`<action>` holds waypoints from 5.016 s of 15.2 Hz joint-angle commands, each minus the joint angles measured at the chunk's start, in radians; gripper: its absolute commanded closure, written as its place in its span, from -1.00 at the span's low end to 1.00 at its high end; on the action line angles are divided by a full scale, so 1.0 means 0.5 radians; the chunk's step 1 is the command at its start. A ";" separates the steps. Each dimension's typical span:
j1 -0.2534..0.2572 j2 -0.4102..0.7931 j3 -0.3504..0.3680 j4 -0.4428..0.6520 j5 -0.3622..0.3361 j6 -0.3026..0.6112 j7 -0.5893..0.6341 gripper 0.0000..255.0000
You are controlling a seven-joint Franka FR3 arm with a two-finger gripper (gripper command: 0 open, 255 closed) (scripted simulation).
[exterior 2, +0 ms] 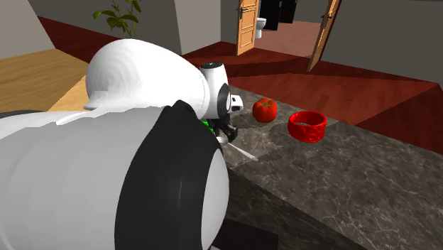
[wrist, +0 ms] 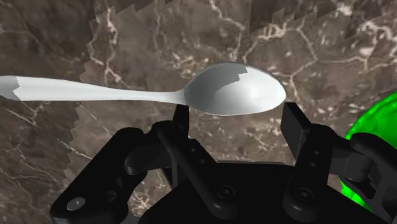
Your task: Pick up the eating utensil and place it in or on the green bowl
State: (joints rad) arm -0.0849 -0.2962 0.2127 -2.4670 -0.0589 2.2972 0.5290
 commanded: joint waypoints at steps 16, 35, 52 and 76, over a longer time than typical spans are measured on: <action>0.013 -0.155 -0.030 0.329 0.044 -0.480 -0.067 1.00; 0.120 0.530 0.273 1.275 -0.129 -0.805 0.399 1.00; 0.402 1.326 0.381 2.116 -0.466 -0.966 0.785 1.00; 0.405 1.302 0.387 2.066 -0.462 -0.942 0.803 -1.00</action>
State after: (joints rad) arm 0.1140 0.3568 0.4045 -1.4608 -0.2921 1.8564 0.9340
